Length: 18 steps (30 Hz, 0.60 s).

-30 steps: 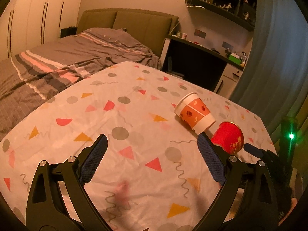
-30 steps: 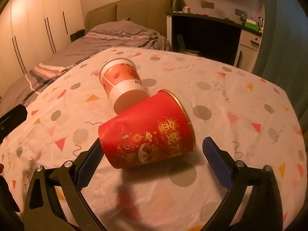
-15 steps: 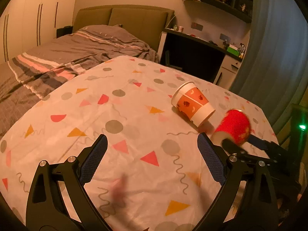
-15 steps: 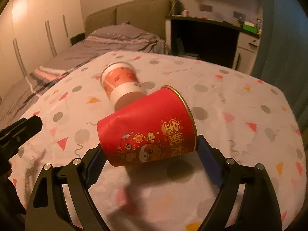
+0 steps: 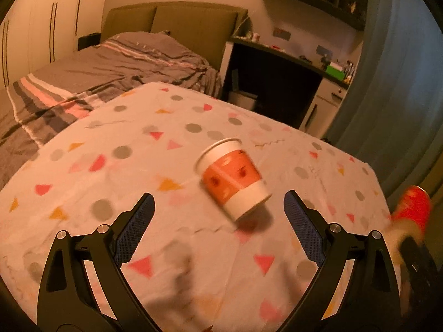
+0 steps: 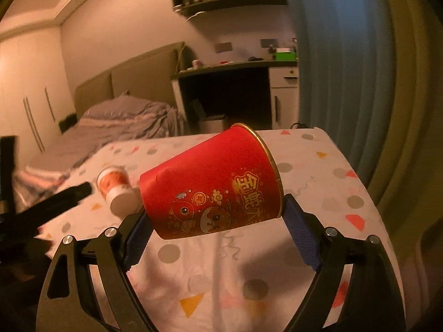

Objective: Collect trash
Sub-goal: 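Grasp the large red paper cup with the right tool while the left tool grasps the orange-printed cup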

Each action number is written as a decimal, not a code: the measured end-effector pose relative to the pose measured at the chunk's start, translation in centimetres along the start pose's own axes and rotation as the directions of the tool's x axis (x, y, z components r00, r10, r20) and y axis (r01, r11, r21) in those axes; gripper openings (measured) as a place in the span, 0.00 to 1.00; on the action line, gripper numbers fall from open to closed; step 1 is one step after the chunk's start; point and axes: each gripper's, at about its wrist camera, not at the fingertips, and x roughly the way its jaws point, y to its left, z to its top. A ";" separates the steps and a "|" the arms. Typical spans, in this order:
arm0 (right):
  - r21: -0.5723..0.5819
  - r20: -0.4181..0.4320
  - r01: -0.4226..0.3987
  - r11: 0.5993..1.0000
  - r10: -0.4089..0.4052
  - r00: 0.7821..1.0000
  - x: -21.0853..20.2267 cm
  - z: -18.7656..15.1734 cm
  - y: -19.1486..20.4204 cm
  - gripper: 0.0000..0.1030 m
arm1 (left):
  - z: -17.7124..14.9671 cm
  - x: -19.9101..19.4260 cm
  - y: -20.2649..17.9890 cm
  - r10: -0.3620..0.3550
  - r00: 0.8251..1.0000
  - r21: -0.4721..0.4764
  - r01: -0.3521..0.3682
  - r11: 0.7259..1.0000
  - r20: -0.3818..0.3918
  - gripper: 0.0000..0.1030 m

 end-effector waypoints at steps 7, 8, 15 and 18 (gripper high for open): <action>0.080 0.012 0.000 0.997 -0.001 1.000 0.2 0.8 -2.7 0.82 | 1.4 5.3 -2.0 0.061 0.996 0.000 -0.061 0.998 -0.068 0.90; 0.085 0.013 0.004 0.996 -0.005 1.000 0.3 0.8 -2.9 0.82 | 1.4 5.9 -2.2 0.070 0.995 0.004 -0.070 0.998 -0.072 0.90; 0.149 0.007 0.030 0.988 -0.031 0.999 0.9 0.9 -4.8 0.82 | 1.2 7.4 -3.1 0.056 0.995 0.051 -0.052 0.997 -0.079 0.90; 0.156 0.009 0.036 0.987 -0.038 0.999 0.8 0.9 -5.1 0.82 | 1.1 7.9 -2.8 0.052 0.994 0.051 -0.048 0.998 -0.091 0.81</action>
